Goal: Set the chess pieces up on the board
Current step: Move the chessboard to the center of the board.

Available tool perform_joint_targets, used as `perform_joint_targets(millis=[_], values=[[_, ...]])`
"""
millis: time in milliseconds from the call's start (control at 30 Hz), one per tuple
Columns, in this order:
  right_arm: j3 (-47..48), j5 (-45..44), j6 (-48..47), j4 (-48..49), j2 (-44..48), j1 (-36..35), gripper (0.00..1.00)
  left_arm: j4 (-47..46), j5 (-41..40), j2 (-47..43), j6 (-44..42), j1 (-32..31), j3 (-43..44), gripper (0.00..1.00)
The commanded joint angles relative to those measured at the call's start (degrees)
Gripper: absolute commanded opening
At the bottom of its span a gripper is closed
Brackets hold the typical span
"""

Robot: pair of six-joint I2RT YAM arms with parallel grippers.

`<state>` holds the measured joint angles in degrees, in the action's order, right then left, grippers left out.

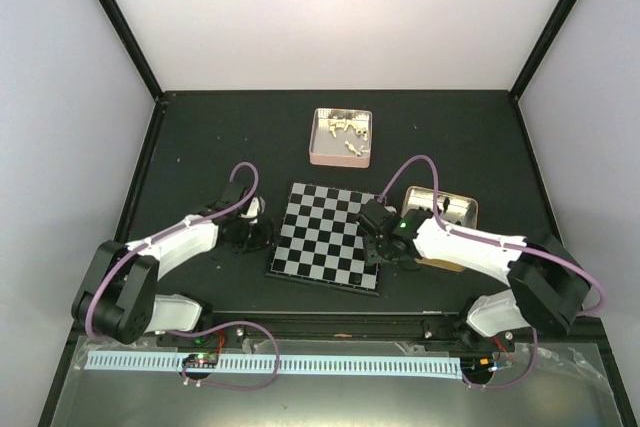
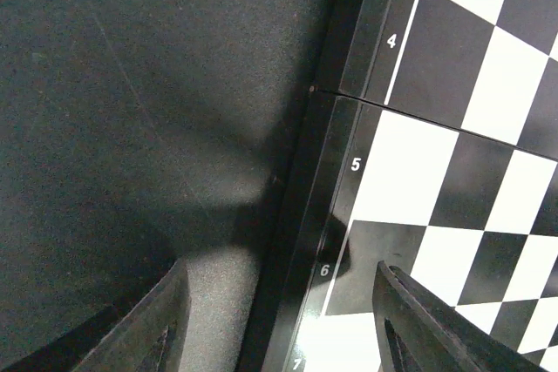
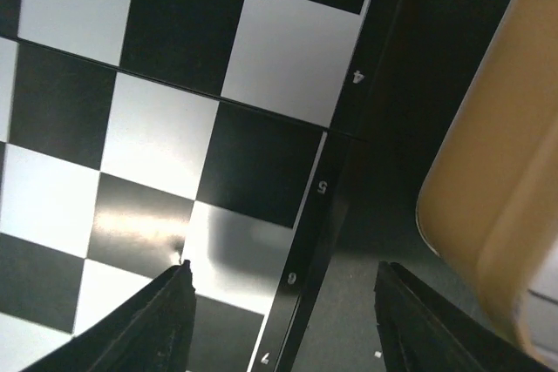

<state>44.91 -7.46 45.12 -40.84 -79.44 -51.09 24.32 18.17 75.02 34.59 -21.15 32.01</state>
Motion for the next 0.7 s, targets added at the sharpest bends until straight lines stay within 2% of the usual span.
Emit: perform_joint_targets(millis=[0,300,467,667], values=[[-0.90,1.97,-0.61,4.68,-2.51,1.31,0.54,-1.22,0.87,1.54,-0.31,-0.74,2.08,0.57],[0.79,5.58,-3.66,6.78,-7.47,2.11,0.45,-0.86,-0.18,2.16,0.36,-1.00,2.11,0.48],[1.78,10.43,-6.96,9.52,-8.58,6.09,0.36,-0.90,-0.48,2.71,0.48,-1.00,2.67,0.45],[7.73,14.66,-11.57,10.59,-12.77,8.65,0.33,-1.04,-1.67,4.77,0.27,-1.00,4.85,0.42]])
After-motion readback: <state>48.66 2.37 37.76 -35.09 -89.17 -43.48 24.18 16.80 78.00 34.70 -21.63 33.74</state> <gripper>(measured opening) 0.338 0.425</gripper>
